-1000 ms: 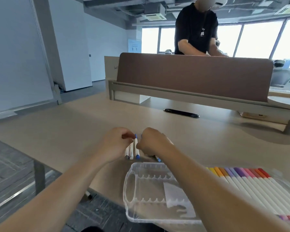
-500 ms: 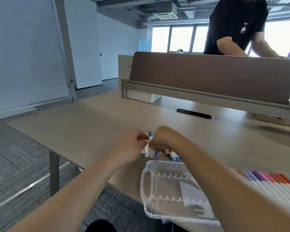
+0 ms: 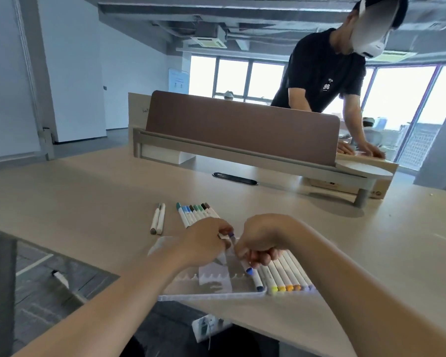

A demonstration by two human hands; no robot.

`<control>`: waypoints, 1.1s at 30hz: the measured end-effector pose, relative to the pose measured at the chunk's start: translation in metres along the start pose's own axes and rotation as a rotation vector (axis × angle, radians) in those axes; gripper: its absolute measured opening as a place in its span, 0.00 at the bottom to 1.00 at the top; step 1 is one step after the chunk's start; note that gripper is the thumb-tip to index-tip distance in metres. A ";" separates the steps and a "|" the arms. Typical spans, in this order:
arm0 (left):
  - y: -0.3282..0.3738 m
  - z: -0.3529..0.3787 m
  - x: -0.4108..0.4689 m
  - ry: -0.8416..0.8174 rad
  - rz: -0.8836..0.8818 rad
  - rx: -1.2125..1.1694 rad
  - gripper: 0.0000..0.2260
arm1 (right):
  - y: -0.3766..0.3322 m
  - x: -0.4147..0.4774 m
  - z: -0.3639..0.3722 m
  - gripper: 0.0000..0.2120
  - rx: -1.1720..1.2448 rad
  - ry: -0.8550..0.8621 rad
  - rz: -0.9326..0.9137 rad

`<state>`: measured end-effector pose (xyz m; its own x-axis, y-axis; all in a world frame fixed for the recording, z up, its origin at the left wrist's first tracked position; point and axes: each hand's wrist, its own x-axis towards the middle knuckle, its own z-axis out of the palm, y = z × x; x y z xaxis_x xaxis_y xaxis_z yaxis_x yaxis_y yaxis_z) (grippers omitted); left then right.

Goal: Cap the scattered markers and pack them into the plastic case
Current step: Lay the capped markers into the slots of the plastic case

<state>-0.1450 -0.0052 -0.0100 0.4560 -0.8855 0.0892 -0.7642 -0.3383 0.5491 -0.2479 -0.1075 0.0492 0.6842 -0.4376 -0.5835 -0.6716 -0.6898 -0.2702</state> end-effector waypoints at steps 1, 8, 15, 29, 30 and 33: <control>0.006 0.004 -0.002 -0.036 0.005 -0.004 0.14 | 0.007 -0.003 0.003 0.10 0.007 -0.016 0.010; 0.023 0.016 -0.007 -0.097 0.020 0.081 0.16 | 0.036 0.004 0.015 0.11 0.051 0.023 0.013; 0.022 0.014 -0.008 -0.229 0.047 0.155 0.26 | 0.040 0.005 0.014 0.19 0.012 0.059 0.011; 0.018 0.011 -0.008 -0.168 0.063 0.059 0.21 | 0.023 0.015 0.008 0.18 -0.179 0.016 0.085; 0.014 0.009 -0.006 -0.127 0.053 0.018 0.18 | 0.022 0.018 0.007 0.17 -0.137 0.042 0.080; -0.003 0.000 0.000 0.018 0.003 -0.141 0.13 | 0.013 0.032 0.007 0.16 -0.077 0.181 0.075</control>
<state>-0.1421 -0.0044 -0.0117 0.4630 -0.8801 0.1050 -0.6944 -0.2865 0.6601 -0.2370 -0.1268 0.0220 0.6779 -0.5811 -0.4503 -0.7036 -0.6904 -0.1682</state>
